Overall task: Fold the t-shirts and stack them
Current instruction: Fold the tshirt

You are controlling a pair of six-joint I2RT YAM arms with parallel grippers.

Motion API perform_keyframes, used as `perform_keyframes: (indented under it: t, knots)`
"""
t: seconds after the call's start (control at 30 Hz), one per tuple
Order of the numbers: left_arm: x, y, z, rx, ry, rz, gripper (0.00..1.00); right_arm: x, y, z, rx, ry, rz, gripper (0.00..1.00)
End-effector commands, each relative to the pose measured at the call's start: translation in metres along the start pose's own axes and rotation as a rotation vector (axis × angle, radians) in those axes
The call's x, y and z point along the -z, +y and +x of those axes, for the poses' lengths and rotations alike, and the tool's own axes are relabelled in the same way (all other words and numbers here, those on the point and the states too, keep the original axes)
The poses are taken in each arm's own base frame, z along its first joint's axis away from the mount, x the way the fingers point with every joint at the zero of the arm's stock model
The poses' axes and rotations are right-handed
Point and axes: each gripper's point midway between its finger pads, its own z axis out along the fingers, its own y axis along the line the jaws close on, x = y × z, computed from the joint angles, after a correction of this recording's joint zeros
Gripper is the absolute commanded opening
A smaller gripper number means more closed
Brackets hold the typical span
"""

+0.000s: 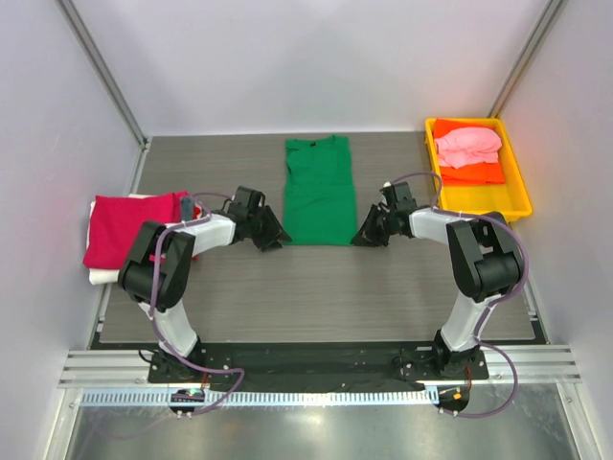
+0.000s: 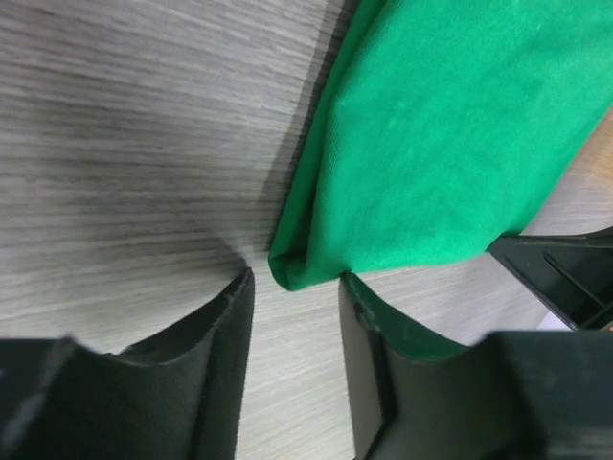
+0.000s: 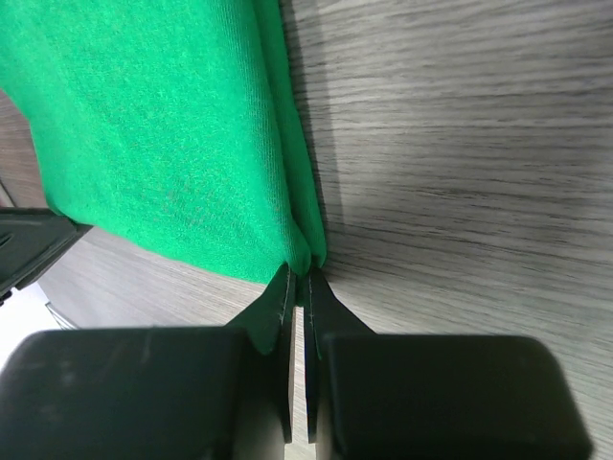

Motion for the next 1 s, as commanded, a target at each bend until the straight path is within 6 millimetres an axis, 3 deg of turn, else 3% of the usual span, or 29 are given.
perform_keyframes:
  t: [0.0, 0.2, 0.33, 0.47, 0.63, 0.73, 0.77, 0.97]
  knots:
    - [-0.009, 0.001, -0.002, -0.006, -0.013, 0.005, 0.4, -0.001, 0.006, -0.007, 0.012, -0.023, -0.017, 0.04]
    - [-0.024, 0.007, 0.003, 0.003, -0.009, -0.026, 0.29, 0.001, 0.01, -0.009, 0.013, -0.025, -0.032, 0.04]
    - [-0.029, 0.013, 0.004, 0.011, -0.007, -0.045, 0.01, 0.005, 0.014, -0.011, 0.019, -0.036, -0.041, 0.04]
    - [-0.021, 0.013, 0.005, -0.003, -0.02, -0.04, 0.0, 0.01, 0.017, -0.01, 0.032, -0.035, -0.044, 0.03]
    - [0.005, -0.002, 0.009, -0.036, -0.026, 0.015, 0.0, 0.029, 0.025, -0.003, 0.054, -0.032, -0.071, 0.01]
    - [0.023, -0.009, 0.024, -0.056, -0.012, 0.052, 0.0, 0.041, 0.024, 0.012, 0.066, -0.009, -0.083, 0.01]
    - [0.026, -0.004, 0.038, -0.063, 0.014, 0.035, 0.0, 0.052, 0.03, 0.013, 0.084, -0.023, -0.1, 0.01]
    - [0.063, -0.009, 0.087, -0.083, 0.043, 0.098, 0.01, 0.085, 0.016, 0.063, 0.114, 0.018, -0.101, 0.01]
